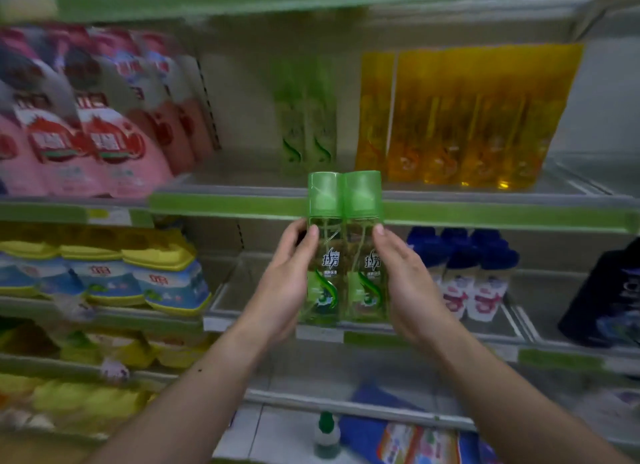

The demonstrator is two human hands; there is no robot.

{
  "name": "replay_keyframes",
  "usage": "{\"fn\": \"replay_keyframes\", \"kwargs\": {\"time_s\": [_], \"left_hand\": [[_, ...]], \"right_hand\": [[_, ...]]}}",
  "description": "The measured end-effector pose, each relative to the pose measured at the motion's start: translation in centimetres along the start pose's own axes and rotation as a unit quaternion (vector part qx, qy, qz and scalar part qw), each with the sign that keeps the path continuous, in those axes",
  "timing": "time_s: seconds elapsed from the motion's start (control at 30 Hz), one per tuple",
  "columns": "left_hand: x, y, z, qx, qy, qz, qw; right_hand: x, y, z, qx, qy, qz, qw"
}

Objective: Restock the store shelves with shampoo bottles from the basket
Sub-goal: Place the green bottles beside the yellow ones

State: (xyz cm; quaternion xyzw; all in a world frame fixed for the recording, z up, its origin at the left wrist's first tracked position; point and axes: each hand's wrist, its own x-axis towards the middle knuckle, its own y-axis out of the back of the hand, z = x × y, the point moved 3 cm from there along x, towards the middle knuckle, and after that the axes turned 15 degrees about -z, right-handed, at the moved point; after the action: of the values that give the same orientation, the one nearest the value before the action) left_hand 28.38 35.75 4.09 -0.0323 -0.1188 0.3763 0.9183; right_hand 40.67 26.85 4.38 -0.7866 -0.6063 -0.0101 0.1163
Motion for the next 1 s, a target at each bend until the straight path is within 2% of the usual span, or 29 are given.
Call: {"fn": "replay_keyframes", "kwargs": {"time_s": [0.1,0.23,0.37,0.47,0.73,0.87,1.0], "left_hand": [[1.4,1.7,2.5,0.020,-0.007,-0.028,0.999],[3.8,4.0,5.8,0.088,0.007,-0.055,0.995],[6.4,5.7,8.7,0.105,-0.039,-0.012,0.994],[8.1,6.6,10.5,0.108,-0.068,0.004,0.992],[11.8,8.1,12.2,0.094,-0.100,0.058,0.989],[12.7,7.8,11.7,0.165,-0.123,0.083,0.975],[12.8,7.1,10.5,0.287,-0.100,0.099,0.948]], "right_hand": [[2.0,-2.1,-1.6,-0.053,0.008,0.003,0.999],[5.4,-4.4,-4.5,-0.041,0.010,-0.030,0.999],[9.2,-4.0,-6.3,-0.035,0.033,-0.001,0.999],[10.8,-3.9,-8.5,-0.038,0.046,0.052,0.997],[12.7,-2.6,-11.3,-0.074,0.096,0.104,0.987],[13.2,-2.2,-11.1,-0.116,0.119,0.121,0.979],[13.7,-2.2,-11.2,-0.241,0.126,0.137,0.952]]}}
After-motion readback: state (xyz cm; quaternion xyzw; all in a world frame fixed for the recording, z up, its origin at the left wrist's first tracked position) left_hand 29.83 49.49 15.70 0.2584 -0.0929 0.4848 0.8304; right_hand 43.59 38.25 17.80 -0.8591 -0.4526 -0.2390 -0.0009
